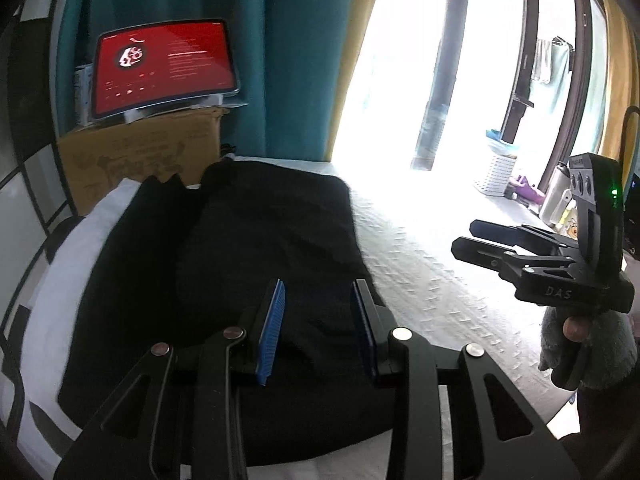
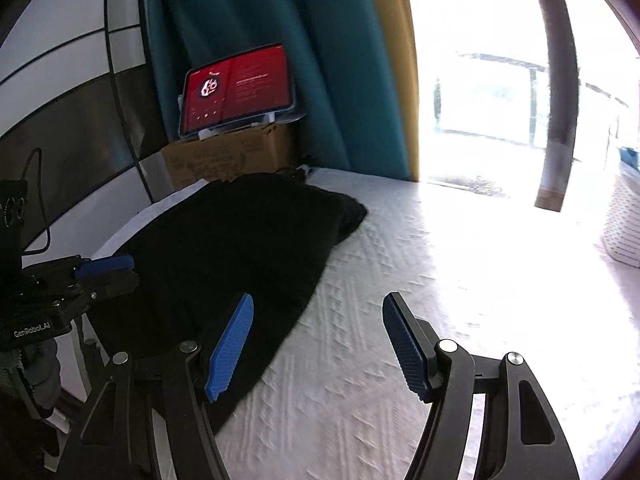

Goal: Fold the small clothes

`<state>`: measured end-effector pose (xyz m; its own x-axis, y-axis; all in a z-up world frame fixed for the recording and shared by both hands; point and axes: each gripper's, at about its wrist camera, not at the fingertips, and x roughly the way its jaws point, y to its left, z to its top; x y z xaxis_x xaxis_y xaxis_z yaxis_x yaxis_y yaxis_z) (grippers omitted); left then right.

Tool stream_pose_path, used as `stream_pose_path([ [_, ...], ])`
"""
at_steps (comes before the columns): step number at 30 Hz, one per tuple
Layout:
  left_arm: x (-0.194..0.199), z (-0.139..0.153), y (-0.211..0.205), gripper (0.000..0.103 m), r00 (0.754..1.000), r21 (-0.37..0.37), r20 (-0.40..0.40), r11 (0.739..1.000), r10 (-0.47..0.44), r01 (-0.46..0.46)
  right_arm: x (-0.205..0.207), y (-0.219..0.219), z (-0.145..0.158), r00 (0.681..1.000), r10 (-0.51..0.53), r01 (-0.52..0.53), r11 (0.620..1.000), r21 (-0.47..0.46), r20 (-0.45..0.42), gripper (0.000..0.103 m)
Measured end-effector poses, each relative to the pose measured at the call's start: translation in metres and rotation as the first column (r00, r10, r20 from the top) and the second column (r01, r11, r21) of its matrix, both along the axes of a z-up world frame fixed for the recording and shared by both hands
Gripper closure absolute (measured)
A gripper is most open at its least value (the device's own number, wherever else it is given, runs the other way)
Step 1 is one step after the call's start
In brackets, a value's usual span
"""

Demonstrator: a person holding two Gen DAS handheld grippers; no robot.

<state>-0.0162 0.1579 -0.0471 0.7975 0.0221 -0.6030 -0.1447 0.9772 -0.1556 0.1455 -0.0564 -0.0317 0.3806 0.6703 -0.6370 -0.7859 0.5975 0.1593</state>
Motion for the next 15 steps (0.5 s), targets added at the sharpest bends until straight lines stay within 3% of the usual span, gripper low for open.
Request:
stream_pose_path([
  [4, 0.004, 0.002, -0.018, 0.068, 1.0, 0.001, 0.007, 1.0, -0.02, 0.02, -0.003, -0.025, 0.01, 0.999, -0.034, 0.034, 0.999, 0.009, 0.02, 0.034],
  [7, 0.006, 0.006, -0.028, 0.052, 0.999, 0.001, 0.024, 1.0, -0.031, 0.031, -0.004, -0.044, 0.018, 0.997, -0.066, 0.065, 0.998, 0.016, 0.036, 0.033],
  [14, 0.01, 0.016, -0.052, 0.045, 0.997, 0.015, 0.05, 0.998, -0.056, 0.055, -0.008, -0.086, 0.034, 0.988, -0.143, 0.141, 0.989, 0.041, 0.051, 0.028],
  [15, 0.01, 0.018, -0.056, 0.04, 0.997, 0.019, 0.054, 0.998, -0.063, 0.062, -0.008, -0.088, 0.036, 0.987, -0.15, 0.148, 0.988, 0.042, 0.055, 0.028],
])
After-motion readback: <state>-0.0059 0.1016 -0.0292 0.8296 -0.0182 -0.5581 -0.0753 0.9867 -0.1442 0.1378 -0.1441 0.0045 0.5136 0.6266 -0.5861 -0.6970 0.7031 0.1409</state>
